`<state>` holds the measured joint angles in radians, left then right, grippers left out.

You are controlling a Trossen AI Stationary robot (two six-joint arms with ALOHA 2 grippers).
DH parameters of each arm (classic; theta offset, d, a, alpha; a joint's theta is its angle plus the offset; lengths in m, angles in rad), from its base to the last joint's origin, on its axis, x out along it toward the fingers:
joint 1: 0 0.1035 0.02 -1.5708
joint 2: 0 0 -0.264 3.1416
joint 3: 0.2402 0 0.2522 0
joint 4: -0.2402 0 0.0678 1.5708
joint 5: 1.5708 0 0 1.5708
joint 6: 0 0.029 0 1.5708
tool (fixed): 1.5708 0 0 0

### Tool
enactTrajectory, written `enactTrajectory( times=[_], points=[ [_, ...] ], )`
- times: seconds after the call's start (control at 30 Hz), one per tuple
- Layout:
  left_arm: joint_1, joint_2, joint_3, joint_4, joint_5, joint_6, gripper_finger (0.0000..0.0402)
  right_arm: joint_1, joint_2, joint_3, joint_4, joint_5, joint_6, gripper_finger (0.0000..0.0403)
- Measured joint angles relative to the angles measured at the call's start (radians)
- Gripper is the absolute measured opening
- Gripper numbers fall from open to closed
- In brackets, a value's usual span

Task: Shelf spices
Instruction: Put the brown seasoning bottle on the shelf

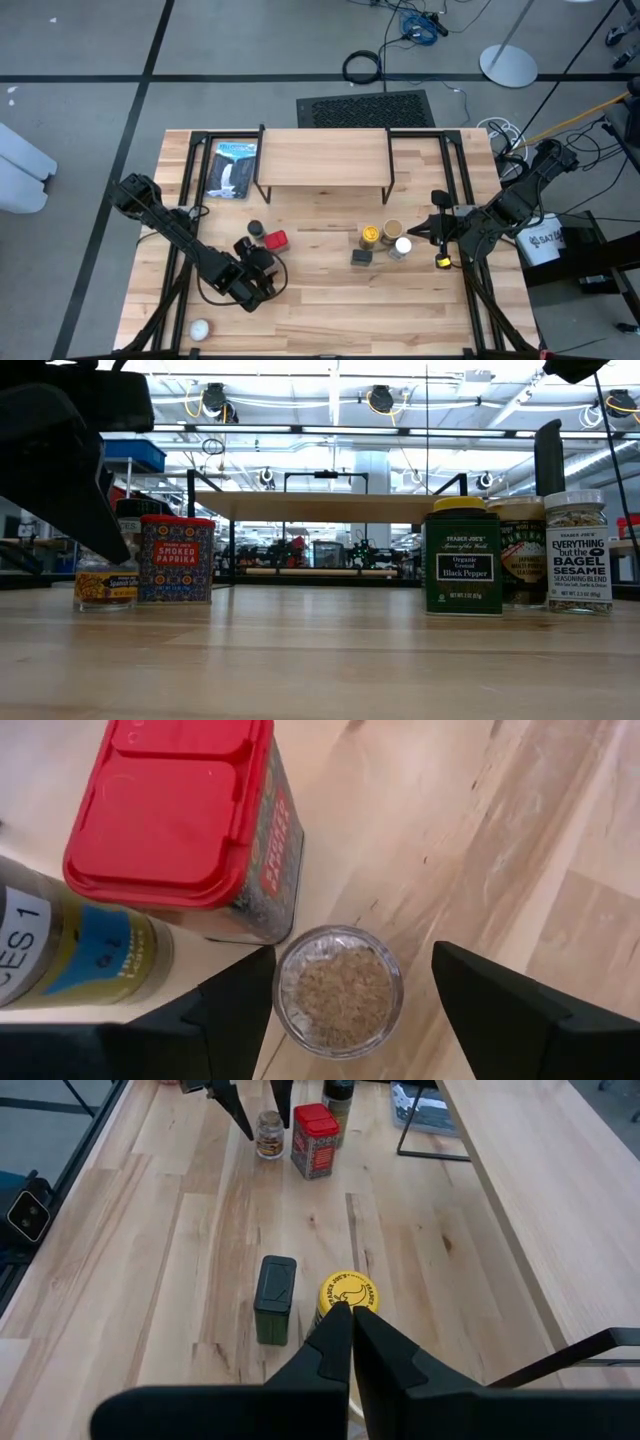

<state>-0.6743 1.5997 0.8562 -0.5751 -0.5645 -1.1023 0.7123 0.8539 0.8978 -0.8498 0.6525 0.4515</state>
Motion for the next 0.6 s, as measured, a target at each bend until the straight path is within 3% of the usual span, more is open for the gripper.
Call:
enactTrajectory(
  times=[0.43,0.6],
  points=[
    [0.0,0.0,0.0,-0.001,0.01,-0.017,0.0277,0.0,0.0,0.0,0.0,0.0,0.0,0.0],
    [0.0,0.0,0.0,-0.007,0.01,-0.017,0.0253,0.0,0.0,0.0,0.0,0.0,0.0,0.0]
  ],
)
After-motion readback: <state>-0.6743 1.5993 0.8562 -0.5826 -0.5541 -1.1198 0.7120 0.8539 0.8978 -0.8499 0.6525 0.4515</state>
